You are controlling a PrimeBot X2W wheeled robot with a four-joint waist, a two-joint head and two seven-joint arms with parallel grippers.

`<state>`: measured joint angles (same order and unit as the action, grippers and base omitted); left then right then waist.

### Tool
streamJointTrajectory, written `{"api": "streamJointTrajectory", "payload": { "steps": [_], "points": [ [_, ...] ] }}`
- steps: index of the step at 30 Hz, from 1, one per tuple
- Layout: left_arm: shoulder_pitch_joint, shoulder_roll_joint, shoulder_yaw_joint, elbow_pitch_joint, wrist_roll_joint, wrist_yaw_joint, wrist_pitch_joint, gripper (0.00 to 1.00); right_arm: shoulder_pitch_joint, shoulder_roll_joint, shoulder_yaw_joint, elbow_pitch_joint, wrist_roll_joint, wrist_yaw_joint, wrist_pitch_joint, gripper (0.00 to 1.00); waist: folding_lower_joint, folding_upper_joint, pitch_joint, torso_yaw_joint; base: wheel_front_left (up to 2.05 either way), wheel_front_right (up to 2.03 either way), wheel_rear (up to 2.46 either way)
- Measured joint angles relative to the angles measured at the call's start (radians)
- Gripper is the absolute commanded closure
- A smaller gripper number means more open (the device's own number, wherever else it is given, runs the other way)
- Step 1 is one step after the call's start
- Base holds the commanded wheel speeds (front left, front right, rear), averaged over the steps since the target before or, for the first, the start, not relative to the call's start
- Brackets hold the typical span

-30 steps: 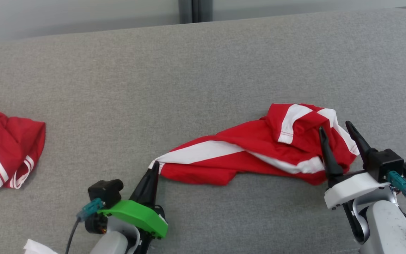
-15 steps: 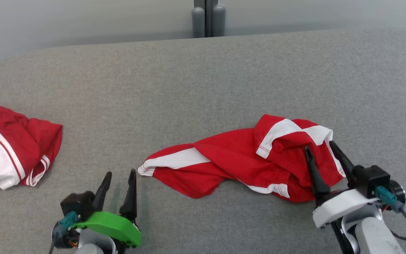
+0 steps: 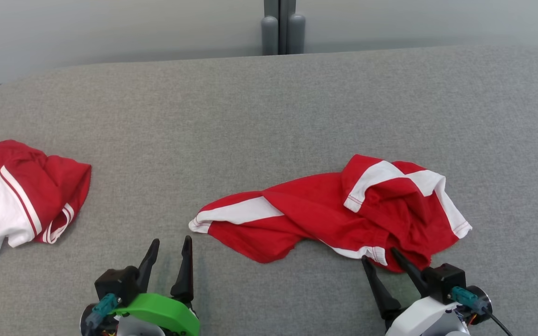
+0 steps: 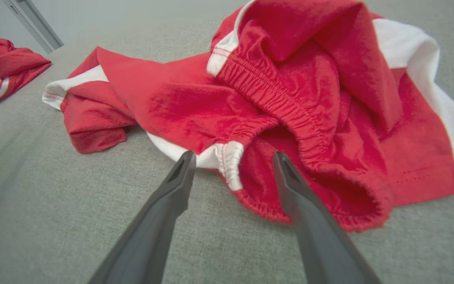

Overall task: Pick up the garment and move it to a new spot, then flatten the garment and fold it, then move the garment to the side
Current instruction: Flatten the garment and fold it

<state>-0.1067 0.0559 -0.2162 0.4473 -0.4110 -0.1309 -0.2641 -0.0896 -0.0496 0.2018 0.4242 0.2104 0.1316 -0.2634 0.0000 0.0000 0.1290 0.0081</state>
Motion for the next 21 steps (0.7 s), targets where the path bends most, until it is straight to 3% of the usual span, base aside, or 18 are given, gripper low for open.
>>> {"api": "streamJointTrajectory", "payload": {
  "steps": [1,2,3,4,5,21],
  "points": [
    [0.001,-0.001,0.001,0.000,0.001,0.000,0.000,0.00,-0.001,0.000,0.002,0.012,0.000,0.000,0.000,0.26,0.0000,0.0000,0.000,0.002,0.00,0.00,0.00],
    [0.001,-0.001,0.001,0.000,0.003,0.000,0.000,0.00,-0.003,0.000,0.005,0.020,0.000,0.000,0.000,0.57,0.0000,0.0000,0.000,0.004,0.00,0.00,0.00],
    [0.002,-0.002,0.001,0.000,0.005,0.000,0.000,0.00,-0.005,0.000,0.006,0.026,0.000,0.000,0.000,0.66,0.0000,0.0000,-0.001,0.006,0.00,0.00,0.00],
    [0.003,-0.002,0.002,0.000,0.006,0.000,0.000,0.00,-0.007,0.000,0.006,0.030,0.000,0.000,0.000,0.96,0.0000,0.0000,0.000,0.008,0.00,0.00,0.00],
    [0.003,-0.003,0.002,0.000,0.007,0.000,0.000,0.00,-0.009,0.000,0.006,0.033,0.002,0.000,0.000,1.00,0.0000,0.0000,0.000,0.010,0.00,0.00,0.00],
    [-0.002,-0.006,-0.082,0.008,-0.056,0.000,0.000,0.00,-0.021,-0.034,-0.095,-0.099,0.065,0.000,0.000,1.00,0.0000,0.0000,0.023,-0.016,0.00,0.00,0.00]
  ]
}}
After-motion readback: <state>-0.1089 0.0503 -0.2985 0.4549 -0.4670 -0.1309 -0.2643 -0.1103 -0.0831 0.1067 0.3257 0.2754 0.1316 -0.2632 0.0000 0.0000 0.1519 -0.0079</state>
